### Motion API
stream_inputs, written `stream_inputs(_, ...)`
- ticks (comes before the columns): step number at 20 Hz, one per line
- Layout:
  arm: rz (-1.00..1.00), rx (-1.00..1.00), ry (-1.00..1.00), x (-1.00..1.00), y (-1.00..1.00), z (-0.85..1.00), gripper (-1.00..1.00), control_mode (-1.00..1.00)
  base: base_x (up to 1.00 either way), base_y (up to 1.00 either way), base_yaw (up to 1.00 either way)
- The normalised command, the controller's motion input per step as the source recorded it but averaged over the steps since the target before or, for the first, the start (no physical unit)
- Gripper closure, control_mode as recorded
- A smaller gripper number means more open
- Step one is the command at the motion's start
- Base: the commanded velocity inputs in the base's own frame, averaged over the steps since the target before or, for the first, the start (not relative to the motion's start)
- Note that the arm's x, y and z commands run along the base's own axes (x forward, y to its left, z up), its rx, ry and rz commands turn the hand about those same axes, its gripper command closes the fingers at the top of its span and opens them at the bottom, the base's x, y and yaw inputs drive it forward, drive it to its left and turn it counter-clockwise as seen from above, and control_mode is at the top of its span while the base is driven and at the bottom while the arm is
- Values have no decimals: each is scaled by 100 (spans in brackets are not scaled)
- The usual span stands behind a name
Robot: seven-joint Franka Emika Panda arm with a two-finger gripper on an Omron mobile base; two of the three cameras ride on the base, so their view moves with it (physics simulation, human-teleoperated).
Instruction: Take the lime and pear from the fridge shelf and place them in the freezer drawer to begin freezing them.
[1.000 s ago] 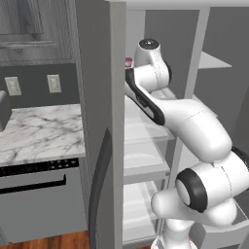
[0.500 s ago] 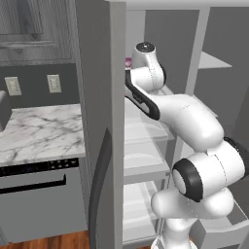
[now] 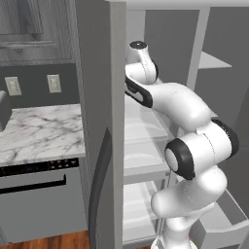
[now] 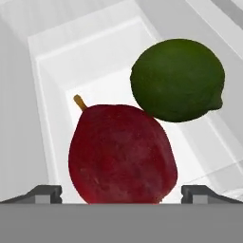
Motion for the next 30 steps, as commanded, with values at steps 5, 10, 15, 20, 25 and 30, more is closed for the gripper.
stream_inputs(5, -5, 3, 7, 38, 0, -18, -100, -100, 0, 0, 0)
stream_inputs(10, -2, 0, 3, 25, 0, -18, -100, -100, 0, 0, 0)
stream_inputs(15, 0, 0, 0, 0, 0, -42, 100, -100, 0, 0, 0)
stream_inputs(20, 0, 0, -1, -1, 0, -37, 100, -100, 0, 0, 0)
stream_inputs(25, 0, 1, -7, -25, 0, -11, 100, -100, 0, 0, 0)
stream_inputs(30, 0, 8, -15, -95, -26, 2, 100, -100, 0, 0, 0)
